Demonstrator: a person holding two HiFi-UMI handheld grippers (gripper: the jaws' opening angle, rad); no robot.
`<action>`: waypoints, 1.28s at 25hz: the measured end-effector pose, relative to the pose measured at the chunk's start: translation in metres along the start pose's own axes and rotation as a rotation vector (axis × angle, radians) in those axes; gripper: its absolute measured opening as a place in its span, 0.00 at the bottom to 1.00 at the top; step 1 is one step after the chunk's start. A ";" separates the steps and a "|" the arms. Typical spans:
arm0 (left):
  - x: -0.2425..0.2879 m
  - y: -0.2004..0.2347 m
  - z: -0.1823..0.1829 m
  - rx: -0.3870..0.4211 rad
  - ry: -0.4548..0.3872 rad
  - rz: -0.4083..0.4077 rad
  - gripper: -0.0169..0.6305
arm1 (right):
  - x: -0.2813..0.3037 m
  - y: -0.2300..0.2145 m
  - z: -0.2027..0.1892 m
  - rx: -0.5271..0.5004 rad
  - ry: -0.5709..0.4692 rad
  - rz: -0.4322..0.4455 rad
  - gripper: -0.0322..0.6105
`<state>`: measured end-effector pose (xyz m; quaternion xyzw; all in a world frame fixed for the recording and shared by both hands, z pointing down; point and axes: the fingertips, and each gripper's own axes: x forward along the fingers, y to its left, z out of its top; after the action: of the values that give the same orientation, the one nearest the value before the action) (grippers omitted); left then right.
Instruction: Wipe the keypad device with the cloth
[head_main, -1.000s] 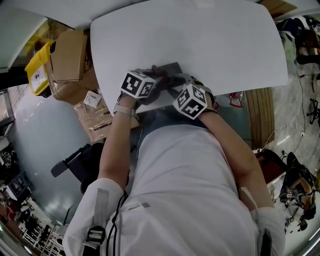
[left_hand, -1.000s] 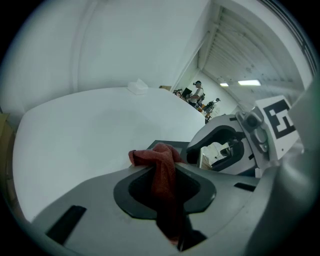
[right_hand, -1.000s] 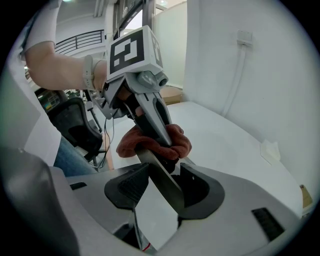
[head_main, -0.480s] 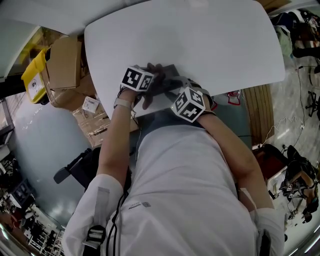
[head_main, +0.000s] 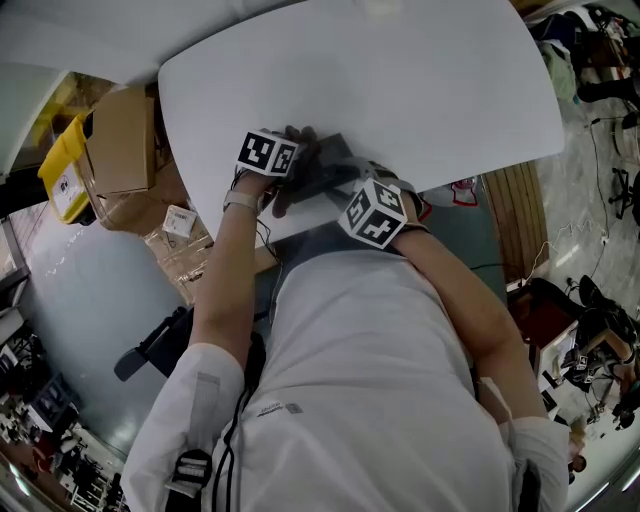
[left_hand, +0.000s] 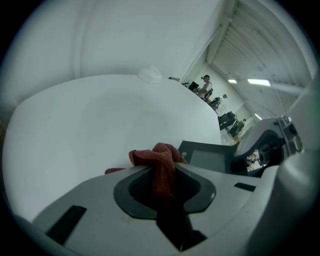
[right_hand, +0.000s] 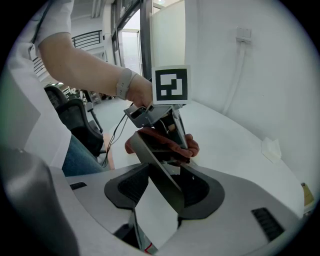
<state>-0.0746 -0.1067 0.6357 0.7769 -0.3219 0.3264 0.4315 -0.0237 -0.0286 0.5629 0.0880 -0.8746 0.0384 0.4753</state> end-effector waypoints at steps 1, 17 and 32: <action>0.001 0.002 0.000 -0.002 0.003 -0.001 0.14 | 0.000 0.000 0.000 0.000 0.001 0.000 0.34; -0.001 -0.005 0.001 0.047 -0.016 0.014 0.13 | 0.000 -0.001 -0.001 0.006 -0.008 -0.004 0.34; -0.027 -0.062 0.001 0.137 -0.065 -0.028 0.13 | -0.002 -0.002 0.000 0.000 -0.032 -0.001 0.34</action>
<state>-0.0415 -0.0758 0.5856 0.8193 -0.3015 0.3162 0.3712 -0.0220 -0.0307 0.5618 0.0890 -0.8821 0.0370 0.4611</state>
